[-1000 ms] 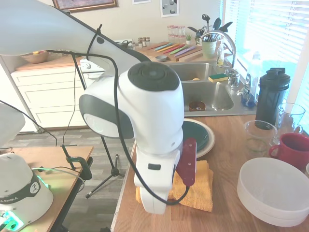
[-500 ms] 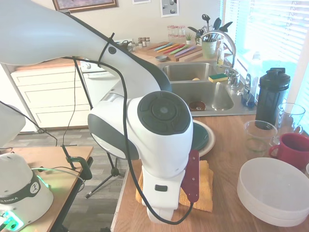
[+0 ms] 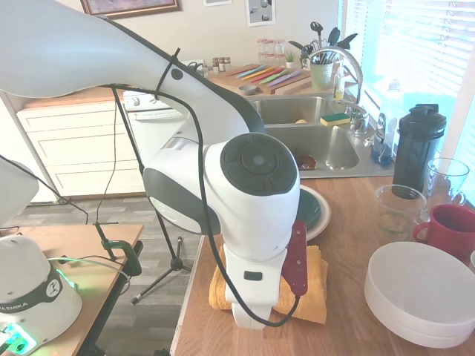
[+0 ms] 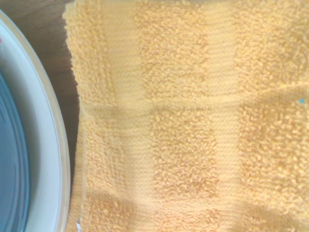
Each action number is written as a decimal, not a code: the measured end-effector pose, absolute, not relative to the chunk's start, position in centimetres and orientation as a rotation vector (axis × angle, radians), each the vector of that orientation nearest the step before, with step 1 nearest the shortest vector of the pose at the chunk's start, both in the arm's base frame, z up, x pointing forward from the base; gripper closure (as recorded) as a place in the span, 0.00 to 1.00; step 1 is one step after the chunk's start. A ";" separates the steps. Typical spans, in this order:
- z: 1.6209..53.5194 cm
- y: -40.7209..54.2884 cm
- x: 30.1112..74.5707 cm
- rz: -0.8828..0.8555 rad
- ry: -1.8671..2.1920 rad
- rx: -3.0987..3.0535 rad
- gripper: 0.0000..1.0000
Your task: Wipe the blue plate in clockwise motion
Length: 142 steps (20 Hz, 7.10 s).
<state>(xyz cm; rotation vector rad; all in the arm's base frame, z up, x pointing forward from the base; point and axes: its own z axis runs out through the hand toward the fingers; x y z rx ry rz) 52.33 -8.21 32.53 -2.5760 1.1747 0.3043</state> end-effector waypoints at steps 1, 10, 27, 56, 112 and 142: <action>32.5 -8.2 52.3 0.304 1.175 -2.576 1.00; 32.5 -8.3 52.3 0.302 1.178 -2.578 1.00; 32.5 -8.5 52.3 0.299 1.183 -2.579 1.00; 47.7 4.0 47.9 0.014 1.166 -2.832 1.00; 35.5 14.1 60.5 0.010 1.258 -2.986 1.00; 35.5 18.9 57.0 -0.046 1.184 -2.977 1.00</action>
